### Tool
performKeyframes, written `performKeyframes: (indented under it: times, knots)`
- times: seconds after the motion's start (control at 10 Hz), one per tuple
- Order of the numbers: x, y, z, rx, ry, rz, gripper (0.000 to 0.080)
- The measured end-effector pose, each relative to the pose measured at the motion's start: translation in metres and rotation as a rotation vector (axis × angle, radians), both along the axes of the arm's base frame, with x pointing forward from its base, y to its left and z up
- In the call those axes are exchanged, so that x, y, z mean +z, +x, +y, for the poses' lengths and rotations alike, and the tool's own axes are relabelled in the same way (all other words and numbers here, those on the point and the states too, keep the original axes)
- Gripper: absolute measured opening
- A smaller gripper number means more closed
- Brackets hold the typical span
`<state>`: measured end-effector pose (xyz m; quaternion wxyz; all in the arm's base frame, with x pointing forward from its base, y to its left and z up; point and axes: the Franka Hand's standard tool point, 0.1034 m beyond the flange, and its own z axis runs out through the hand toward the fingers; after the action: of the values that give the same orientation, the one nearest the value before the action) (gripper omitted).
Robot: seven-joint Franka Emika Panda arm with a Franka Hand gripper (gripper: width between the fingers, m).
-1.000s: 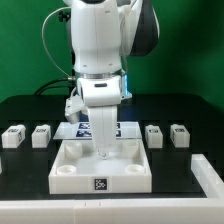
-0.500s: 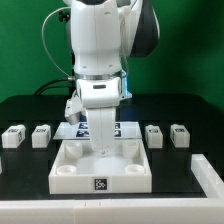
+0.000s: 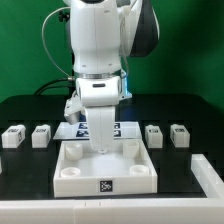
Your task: Assemble one leg
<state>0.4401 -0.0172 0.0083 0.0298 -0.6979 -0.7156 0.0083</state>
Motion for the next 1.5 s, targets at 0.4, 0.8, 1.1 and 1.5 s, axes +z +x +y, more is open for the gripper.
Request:
performKeyframes:
  times: [0.4, 0.8, 1.1, 1.5]
  knots:
    - [0.000, 0.024, 0.025, -0.011, 0.017, -0.025, 0.0058]
    - [0.001, 0.061, 0.075, -0.036, 0.061, -0.060, 0.0057]
    - [-0.001, 0.062, 0.085, -0.096, 0.049, -0.023, 0.0057]
    - [-0.002, 0.062, 0.084, -0.093, 0.047, -0.023, 0.0150]
